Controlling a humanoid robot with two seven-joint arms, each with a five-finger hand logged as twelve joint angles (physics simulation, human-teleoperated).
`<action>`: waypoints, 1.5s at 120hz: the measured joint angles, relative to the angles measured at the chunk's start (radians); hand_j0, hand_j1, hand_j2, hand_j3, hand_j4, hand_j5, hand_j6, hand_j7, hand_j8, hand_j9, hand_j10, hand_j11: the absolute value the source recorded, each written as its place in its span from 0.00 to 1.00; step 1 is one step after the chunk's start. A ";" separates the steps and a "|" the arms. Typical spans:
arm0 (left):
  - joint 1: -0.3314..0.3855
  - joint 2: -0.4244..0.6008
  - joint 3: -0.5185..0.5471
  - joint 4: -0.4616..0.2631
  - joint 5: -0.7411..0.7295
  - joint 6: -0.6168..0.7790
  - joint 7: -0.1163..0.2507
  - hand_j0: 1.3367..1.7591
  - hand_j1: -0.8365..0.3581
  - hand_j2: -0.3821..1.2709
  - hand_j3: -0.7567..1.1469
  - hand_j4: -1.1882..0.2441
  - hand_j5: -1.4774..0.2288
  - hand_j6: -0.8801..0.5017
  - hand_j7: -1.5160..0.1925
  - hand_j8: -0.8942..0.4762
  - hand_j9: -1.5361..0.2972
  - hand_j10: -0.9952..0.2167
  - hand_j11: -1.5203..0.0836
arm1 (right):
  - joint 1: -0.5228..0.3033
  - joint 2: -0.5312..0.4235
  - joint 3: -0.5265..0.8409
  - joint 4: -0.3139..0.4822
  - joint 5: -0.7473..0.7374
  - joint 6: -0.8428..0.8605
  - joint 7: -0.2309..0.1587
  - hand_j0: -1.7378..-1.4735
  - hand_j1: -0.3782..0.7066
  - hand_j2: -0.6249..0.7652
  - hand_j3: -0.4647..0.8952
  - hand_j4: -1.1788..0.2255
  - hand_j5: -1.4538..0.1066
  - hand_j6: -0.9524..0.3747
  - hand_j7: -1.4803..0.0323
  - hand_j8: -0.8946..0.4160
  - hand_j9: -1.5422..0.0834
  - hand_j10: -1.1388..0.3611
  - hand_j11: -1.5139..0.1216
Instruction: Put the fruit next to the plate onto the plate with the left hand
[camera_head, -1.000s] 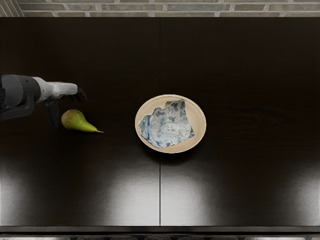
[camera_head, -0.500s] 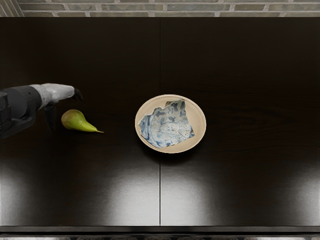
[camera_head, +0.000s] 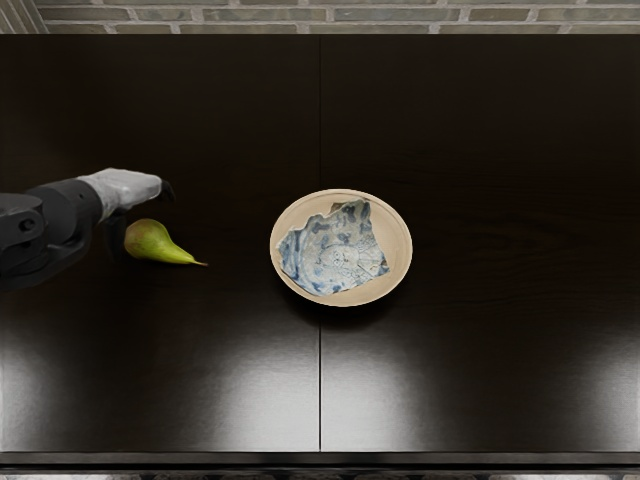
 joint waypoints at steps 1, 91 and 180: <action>0.001 -0.001 0.000 0.002 0.001 0.001 0.000 0.76 0.75 0.26 0.40 0.65 0.68 0.45 0.70 0.47 0.66 0.61 0.75 | 0.000 0.000 0.000 0.000 0.000 0.000 0.000 0.30 0.06 0.45 0.34 0.82 0.91 0.70 0.95 0.66 0.93 0.74 0.90; 0.034 -0.057 0.002 0.062 0.041 0.025 0.000 0.76 0.75 0.26 0.40 0.65 0.68 0.45 0.70 0.47 0.66 0.61 0.75 | -0.001 0.000 0.000 0.000 0.000 0.000 0.001 0.30 0.06 0.45 0.34 0.82 0.91 0.70 0.95 0.66 0.93 0.74 0.90; 0.054 -0.087 0.010 0.119 0.042 0.064 0.000 0.76 0.74 0.26 0.40 0.65 0.67 0.45 0.69 0.46 0.66 0.61 0.74 | -0.002 0.000 -0.001 0.000 0.000 0.000 0.001 0.30 0.06 0.45 0.34 0.82 0.91 0.70 0.95 0.66 0.93 0.74 0.90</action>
